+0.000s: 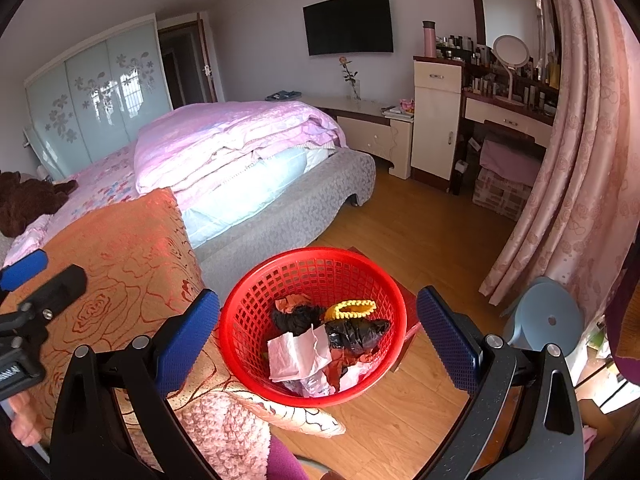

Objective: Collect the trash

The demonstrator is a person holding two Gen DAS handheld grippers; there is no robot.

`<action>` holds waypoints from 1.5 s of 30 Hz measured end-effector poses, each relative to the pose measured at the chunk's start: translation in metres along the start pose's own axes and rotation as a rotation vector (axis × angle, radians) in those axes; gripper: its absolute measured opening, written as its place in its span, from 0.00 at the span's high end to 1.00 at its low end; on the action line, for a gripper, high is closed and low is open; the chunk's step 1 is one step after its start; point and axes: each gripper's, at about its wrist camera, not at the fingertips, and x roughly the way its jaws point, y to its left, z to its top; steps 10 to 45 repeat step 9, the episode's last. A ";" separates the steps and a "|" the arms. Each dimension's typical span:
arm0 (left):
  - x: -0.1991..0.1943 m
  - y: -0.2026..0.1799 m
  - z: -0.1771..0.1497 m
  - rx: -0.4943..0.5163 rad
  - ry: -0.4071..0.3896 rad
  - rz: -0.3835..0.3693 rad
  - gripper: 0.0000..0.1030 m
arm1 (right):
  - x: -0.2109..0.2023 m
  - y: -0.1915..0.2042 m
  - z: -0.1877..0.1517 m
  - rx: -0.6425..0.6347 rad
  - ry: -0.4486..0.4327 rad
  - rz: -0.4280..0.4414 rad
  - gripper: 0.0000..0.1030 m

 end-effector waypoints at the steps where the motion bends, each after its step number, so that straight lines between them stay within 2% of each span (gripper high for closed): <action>1: 0.000 0.003 0.001 -0.010 0.003 0.003 0.10 | -0.001 0.005 -0.001 -0.010 0.003 0.000 0.07; 5: -0.004 0.036 0.005 -0.094 0.020 0.055 0.10 | 0.004 0.031 0.003 -0.066 0.031 0.048 0.07; 9: -0.018 0.102 -0.005 -0.198 0.042 0.206 0.10 | 0.014 0.090 0.011 -0.145 0.063 0.163 0.07; 45: -0.018 0.102 -0.005 -0.198 0.042 0.206 0.10 | 0.014 0.090 0.011 -0.145 0.063 0.163 0.07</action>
